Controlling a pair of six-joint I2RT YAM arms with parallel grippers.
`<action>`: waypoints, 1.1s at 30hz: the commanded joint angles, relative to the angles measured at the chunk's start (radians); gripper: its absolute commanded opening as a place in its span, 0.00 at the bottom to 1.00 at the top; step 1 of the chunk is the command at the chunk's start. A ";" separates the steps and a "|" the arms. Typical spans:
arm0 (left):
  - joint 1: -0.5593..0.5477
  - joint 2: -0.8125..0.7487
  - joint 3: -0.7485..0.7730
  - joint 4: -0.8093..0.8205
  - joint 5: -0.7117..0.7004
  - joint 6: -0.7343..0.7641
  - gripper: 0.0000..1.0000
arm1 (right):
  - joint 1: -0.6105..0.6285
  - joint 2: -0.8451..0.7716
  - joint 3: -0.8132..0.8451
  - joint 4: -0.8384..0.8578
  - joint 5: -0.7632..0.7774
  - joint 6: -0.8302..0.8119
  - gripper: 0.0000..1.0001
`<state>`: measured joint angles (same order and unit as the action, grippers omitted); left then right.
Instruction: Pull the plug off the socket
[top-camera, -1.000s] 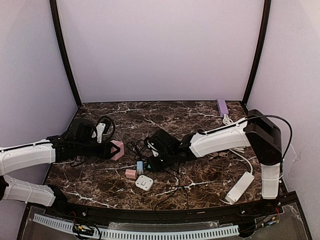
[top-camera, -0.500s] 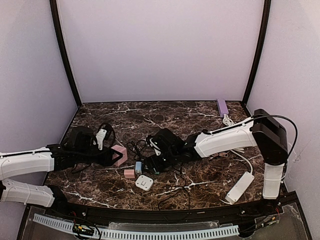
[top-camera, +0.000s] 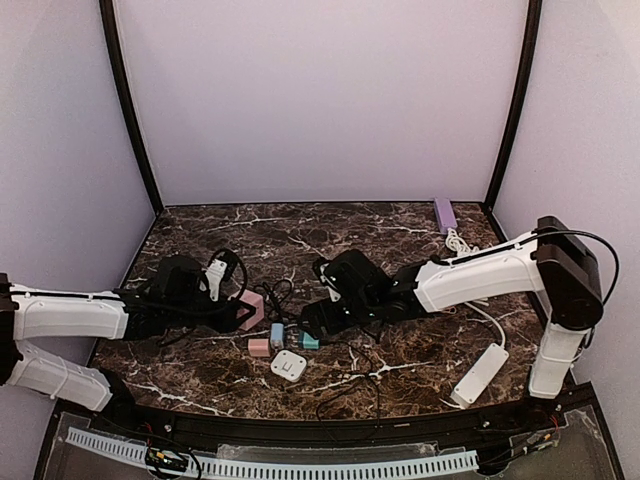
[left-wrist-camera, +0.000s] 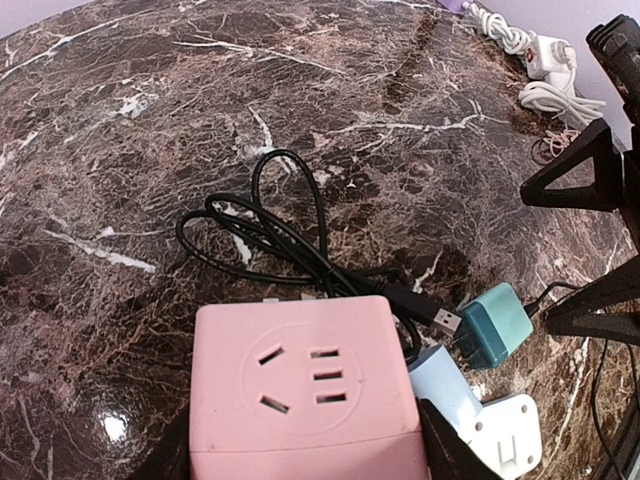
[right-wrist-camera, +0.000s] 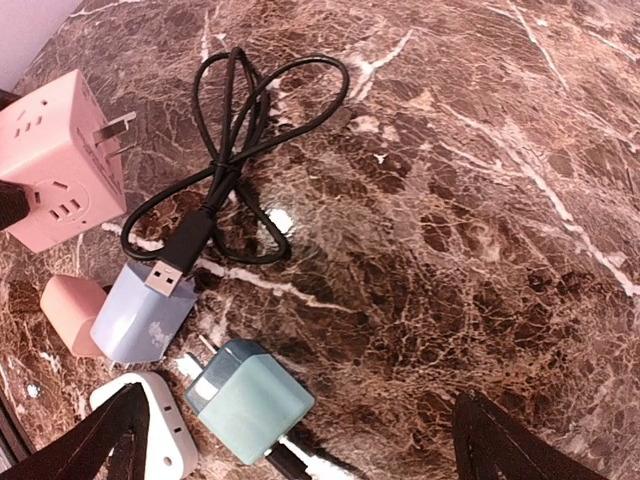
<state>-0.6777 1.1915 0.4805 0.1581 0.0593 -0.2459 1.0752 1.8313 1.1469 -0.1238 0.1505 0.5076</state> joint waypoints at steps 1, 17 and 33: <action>-0.011 0.040 -0.015 0.085 -0.036 0.008 0.09 | -0.022 -0.036 -0.040 0.037 0.030 0.047 0.97; -0.013 0.099 -0.013 0.093 -0.036 -0.040 0.68 | -0.049 -0.080 -0.088 0.069 0.027 0.065 0.97; 0.020 -0.009 0.052 -0.047 -0.110 -0.027 0.99 | -0.116 -0.125 -0.057 0.041 -0.036 0.013 0.99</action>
<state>-0.6834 1.1995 0.4770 0.1963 -0.0319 -0.2955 1.0080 1.7466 1.0721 -0.0742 0.1463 0.5503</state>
